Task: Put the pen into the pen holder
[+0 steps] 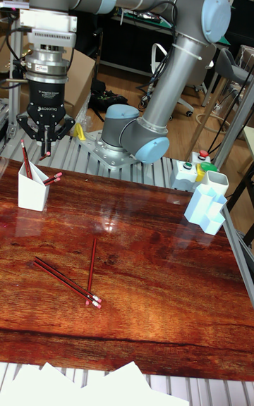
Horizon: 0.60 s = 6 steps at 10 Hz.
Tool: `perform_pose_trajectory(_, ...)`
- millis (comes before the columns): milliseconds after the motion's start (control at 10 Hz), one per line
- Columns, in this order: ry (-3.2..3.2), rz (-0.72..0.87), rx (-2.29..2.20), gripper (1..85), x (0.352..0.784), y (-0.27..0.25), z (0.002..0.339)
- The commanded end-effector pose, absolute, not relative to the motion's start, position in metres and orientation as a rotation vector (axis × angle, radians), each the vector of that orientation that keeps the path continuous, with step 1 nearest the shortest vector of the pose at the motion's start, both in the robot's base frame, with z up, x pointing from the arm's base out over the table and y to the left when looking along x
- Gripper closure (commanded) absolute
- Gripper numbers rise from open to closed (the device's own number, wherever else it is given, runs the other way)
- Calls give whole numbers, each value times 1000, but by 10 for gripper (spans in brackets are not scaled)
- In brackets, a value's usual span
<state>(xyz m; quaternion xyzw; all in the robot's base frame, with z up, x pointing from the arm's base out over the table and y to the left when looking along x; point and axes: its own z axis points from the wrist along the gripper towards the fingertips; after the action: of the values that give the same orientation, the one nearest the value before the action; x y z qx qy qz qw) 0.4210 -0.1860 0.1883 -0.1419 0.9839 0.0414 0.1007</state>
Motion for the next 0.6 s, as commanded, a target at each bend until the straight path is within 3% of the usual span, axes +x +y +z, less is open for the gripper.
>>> perform_pose_trajectory(0, 2934, 80, -417, 847, 416, -195, 188)
perform_pose_trajectory(500, 2932, 105, -403, 847, 413, -189, 194)
